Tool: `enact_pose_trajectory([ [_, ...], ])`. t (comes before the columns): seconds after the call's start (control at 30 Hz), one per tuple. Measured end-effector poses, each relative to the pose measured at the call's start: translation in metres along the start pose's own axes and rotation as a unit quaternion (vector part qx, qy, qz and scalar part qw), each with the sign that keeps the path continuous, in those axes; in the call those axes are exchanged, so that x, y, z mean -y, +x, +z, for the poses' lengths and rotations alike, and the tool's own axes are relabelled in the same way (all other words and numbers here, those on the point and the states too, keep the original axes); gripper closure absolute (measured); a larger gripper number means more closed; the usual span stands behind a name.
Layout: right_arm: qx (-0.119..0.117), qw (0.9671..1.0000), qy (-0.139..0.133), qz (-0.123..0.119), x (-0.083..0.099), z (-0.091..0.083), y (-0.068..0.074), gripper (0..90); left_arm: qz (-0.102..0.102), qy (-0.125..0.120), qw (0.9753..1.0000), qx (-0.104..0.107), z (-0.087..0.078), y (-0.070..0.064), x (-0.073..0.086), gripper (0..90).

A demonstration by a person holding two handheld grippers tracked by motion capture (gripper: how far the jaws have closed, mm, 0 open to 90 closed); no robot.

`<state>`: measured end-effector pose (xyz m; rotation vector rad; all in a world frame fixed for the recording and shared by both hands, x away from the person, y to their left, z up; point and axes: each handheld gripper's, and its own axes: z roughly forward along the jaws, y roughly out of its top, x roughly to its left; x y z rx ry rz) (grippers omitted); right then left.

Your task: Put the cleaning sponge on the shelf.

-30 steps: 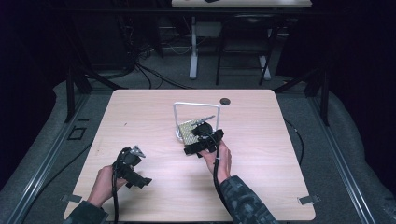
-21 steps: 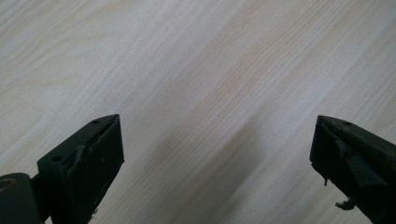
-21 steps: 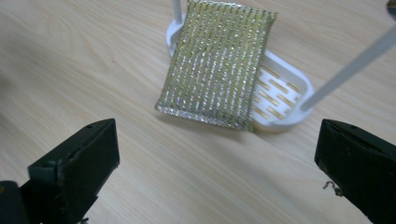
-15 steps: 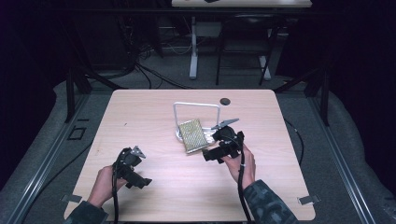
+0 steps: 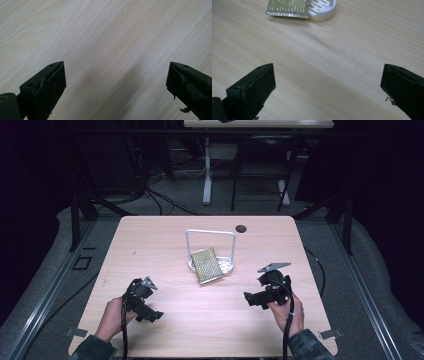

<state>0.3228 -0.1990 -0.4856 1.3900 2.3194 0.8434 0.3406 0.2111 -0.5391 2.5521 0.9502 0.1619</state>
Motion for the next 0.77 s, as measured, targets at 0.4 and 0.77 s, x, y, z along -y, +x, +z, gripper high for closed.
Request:
enact_pose_trajectory([
  [0.4,-0.036,0.9993,0.011,0.004,0.041,-0.006,-0.019,0.0,0.009,0.004,1.0,0.0,0.004,-0.002,-0.004,2.5],
  [0.77,-0.054,0.9956,0.071,-0.028,0.054,0.023,-0.021,0.0,0.007,0.003,1.0,0.002,0.004,0.0,-0.005,2.5],
])
